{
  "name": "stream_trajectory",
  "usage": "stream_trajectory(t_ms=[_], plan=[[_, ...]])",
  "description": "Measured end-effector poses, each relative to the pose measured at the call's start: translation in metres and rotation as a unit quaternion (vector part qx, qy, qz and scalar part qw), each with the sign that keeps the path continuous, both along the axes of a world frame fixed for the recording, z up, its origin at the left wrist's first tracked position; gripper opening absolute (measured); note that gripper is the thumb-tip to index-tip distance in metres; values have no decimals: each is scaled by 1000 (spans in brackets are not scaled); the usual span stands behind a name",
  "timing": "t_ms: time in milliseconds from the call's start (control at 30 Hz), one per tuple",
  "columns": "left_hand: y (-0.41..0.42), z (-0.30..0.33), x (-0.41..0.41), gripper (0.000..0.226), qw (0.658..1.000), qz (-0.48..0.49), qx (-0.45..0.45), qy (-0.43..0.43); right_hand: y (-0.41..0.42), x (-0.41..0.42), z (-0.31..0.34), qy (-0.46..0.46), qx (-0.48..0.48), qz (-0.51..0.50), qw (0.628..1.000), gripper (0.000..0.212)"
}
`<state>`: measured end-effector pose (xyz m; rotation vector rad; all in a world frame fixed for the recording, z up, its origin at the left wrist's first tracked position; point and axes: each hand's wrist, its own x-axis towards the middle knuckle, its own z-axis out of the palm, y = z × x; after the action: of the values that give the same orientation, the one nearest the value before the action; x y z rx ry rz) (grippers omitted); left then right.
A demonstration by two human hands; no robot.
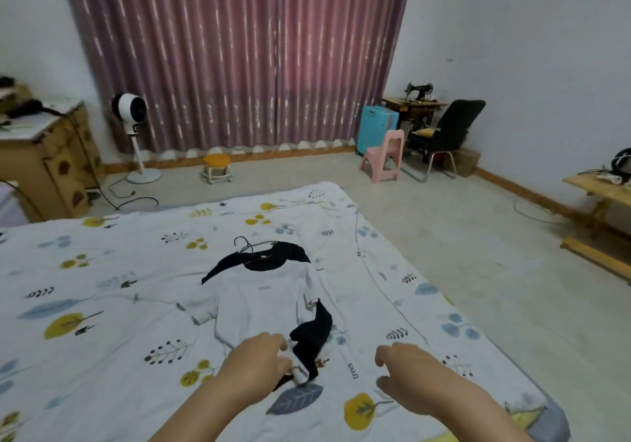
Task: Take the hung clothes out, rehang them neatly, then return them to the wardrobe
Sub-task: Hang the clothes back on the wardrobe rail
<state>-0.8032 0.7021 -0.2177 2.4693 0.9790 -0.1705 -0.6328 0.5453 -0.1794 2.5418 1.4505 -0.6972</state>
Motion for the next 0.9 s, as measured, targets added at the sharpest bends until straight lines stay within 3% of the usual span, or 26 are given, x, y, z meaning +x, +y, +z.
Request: stream_trajectory(t_ms=[467, 900], plan=[[188, -113, 95, 41, 993, 111, 35, 17, 228, 127, -114, -29, 10, 91, 995, 31], [338, -318, 156, 51, 968, 199, 116, 102, 448, 225, -314, -76, 94, 132, 984, 39]])
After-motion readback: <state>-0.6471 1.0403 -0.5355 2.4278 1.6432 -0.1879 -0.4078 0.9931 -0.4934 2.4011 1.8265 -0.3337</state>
